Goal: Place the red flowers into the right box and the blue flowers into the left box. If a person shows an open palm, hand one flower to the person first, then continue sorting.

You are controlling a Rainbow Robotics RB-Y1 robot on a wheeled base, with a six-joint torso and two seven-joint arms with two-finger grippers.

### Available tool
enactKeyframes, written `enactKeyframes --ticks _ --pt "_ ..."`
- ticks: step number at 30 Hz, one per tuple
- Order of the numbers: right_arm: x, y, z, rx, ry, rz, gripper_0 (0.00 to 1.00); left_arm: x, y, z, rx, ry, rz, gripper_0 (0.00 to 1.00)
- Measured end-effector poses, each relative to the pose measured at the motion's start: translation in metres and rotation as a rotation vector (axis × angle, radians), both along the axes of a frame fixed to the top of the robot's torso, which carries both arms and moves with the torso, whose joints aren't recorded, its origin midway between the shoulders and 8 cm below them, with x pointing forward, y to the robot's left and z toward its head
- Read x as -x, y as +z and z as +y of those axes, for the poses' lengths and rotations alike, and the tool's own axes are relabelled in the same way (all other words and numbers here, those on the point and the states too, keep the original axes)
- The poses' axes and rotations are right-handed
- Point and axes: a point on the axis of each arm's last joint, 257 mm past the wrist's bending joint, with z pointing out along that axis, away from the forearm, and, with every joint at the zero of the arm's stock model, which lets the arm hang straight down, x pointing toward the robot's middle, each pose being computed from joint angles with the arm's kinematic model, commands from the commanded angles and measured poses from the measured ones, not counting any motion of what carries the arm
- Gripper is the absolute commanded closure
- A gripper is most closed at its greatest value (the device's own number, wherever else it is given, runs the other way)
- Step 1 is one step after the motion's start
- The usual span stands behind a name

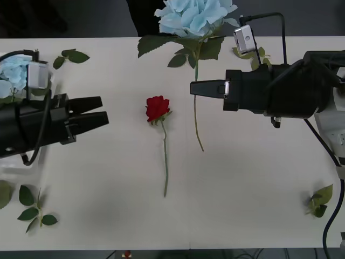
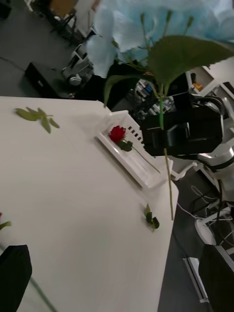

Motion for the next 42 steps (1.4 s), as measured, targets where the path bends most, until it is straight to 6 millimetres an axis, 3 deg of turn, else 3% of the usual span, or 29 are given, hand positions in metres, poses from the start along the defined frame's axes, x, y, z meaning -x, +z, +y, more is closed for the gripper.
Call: enactKeyframes --ticks 5,11,17,26,28,29,30,31,42 --pt "0.0 0.0 0.0 0.0 0.0 0.0 1.0 0.012 -0.003 -0.057 0.053 -0.084 -0.103 0.0" --pt "0.002 0.002 0.001 -0.009 0.007 0.003 1.0 0.021 -0.011 -0.115 0.146 -0.138 -0.036 0.0" --pt "0.004 0.005 0.001 -0.02 0.015 0.006 1.0 0.028 -0.022 -0.147 0.141 -0.151 -0.016 0.0" --pt "0.006 0.006 0.002 -0.027 0.021 0.008 1.0 0.024 -0.021 -0.182 0.159 -0.12 -0.017 0.0" --pt "0.006 0.006 0.002 -0.027 0.022 0.008 1.0 0.023 -0.017 -0.19 0.166 -0.119 -0.025 0.32" --pt "0.006 0.006 0.002 -0.027 0.022 0.008 1.0 0.023 -0.016 -0.193 0.167 -0.121 -0.027 0.53" --pt "0.006 0.006 0.002 -0.027 0.022 0.008 1.0 0.022 -0.015 -0.196 0.167 -0.123 -0.028 0.87" --pt "0.006 0.006 0.002 -0.027 0.022 0.008 1.0 0.022 -0.016 -0.197 0.166 -0.125 -0.028 1.0" --pt "0.008 0.004 0.002 -0.019 0.032 0.011 1.0 0.015 -0.018 -0.197 0.165 -0.112 -0.023 1.0"
